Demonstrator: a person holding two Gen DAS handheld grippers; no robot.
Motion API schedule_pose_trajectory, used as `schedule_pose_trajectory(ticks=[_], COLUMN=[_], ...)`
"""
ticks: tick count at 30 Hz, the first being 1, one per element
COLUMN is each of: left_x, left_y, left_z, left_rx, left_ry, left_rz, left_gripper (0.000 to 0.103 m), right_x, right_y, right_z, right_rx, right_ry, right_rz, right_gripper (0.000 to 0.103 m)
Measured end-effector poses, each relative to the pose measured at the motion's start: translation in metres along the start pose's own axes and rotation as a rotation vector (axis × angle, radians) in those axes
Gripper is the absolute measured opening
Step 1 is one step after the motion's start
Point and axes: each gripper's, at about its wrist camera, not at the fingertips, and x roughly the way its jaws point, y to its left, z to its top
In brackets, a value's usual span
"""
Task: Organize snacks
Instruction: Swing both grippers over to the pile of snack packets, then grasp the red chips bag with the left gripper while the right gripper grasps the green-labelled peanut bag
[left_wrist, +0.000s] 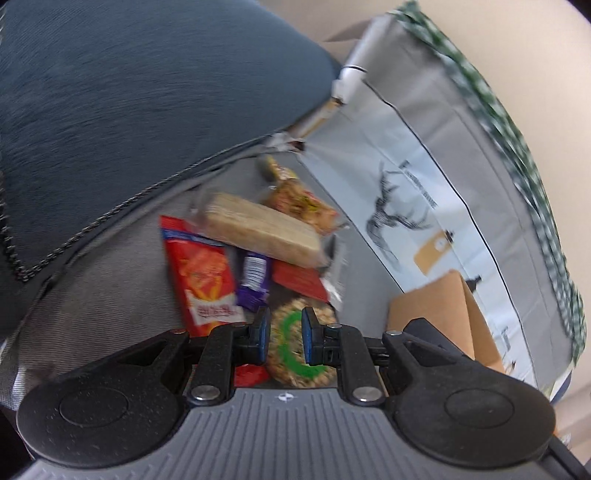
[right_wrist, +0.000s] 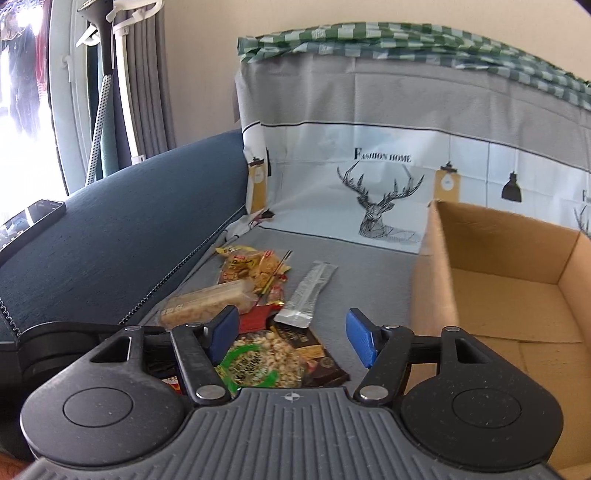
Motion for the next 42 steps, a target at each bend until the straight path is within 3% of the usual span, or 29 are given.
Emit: schedule_pose_trajectory(ticks=[5,12,24,31,34,40,42], left_x=[0.001,0.005,0.003,0.009,0.014,0.018,0.019], left_y=[0.020,0.022,0.025,0.025,0.024,0.020,0.018], left_z=[0.006,0.007,0.008,0.007,0.006,0.003,0.003], left_rx=[-0.089,-0.078,-0.060,-0.050,-0.037,0.006,0.028], left_ry=[0.006,-0.012,-0.059,-0.021,0.001,0.005,0.010], left_rz=[0.015,0.094,0.177,0.203,0.208,0.218,0.226], left_gripper=[0.018,0.017,0.023,0.031,0.031,0.029,0.022], right_x=[0.026,0.068,0.117,0.122,0.119,0.106,0.097], right_y=[0.010,0.013,0.022,0.039,0.041,0.033,0.031], right_z=[-0.003,-0.015,-0.026,-0.032,-0.033,-0.030,-0.028], right_rx=[0.013,0.058,0.065,-0.091,-0.145,-0.130,-0.122], right_ry=[0.069,0.209,0.303,0.318,0.310,0.304,0.298], right_rz=[0.000,-0.023,-0.013,-0.068,-0.083,-0.067,-0.060], right_gripper=[0.072,0.081,0.098,0.098,0.089,0.086,0.086])
